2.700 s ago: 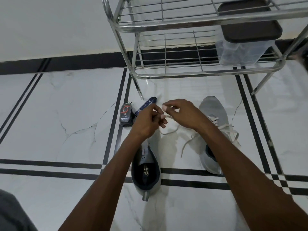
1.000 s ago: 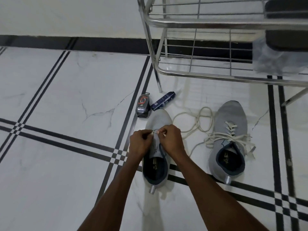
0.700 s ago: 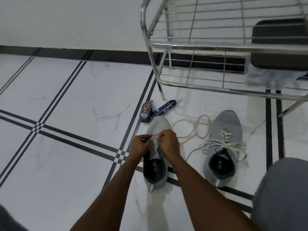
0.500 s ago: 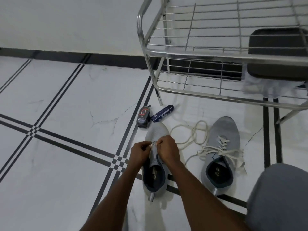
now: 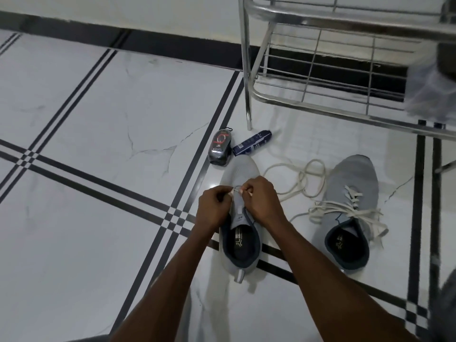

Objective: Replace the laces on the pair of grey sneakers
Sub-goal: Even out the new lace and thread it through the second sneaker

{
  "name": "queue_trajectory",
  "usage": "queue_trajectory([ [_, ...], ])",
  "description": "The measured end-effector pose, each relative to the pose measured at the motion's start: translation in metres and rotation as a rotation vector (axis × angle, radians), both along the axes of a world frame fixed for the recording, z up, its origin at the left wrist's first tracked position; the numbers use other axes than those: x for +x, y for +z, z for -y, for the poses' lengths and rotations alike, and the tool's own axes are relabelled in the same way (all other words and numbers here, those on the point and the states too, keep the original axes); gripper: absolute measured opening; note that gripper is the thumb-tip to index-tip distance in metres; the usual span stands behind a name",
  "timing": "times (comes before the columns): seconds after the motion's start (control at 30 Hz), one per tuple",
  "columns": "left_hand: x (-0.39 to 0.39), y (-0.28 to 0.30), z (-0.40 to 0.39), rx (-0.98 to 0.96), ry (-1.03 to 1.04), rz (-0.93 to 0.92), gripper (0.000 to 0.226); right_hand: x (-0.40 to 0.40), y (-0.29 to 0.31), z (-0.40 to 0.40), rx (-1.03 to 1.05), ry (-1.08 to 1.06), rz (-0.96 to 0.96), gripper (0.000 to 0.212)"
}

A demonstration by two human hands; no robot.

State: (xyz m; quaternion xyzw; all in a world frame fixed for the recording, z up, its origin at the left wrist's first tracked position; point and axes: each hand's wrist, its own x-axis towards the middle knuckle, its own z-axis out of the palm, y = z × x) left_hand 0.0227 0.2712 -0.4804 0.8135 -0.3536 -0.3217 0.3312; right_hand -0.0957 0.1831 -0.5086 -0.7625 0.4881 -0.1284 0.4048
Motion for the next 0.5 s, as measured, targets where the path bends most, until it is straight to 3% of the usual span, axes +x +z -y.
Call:
queue_trajectory([
  [0.27, 0.004, 0.001, 0.001, -0.027, -0.055, 0.033, 0.026, 0.001, 0.018, -0.002, -0.086, 0.065, -0.078, 0.018],
  [0.5, -0.001, 0.003, 0.001, -0.066, -0.117, 0.199, 0.028, 0.004, 0.021, -0.009, -0.258, 0.253, -0.214, 0.010],
])
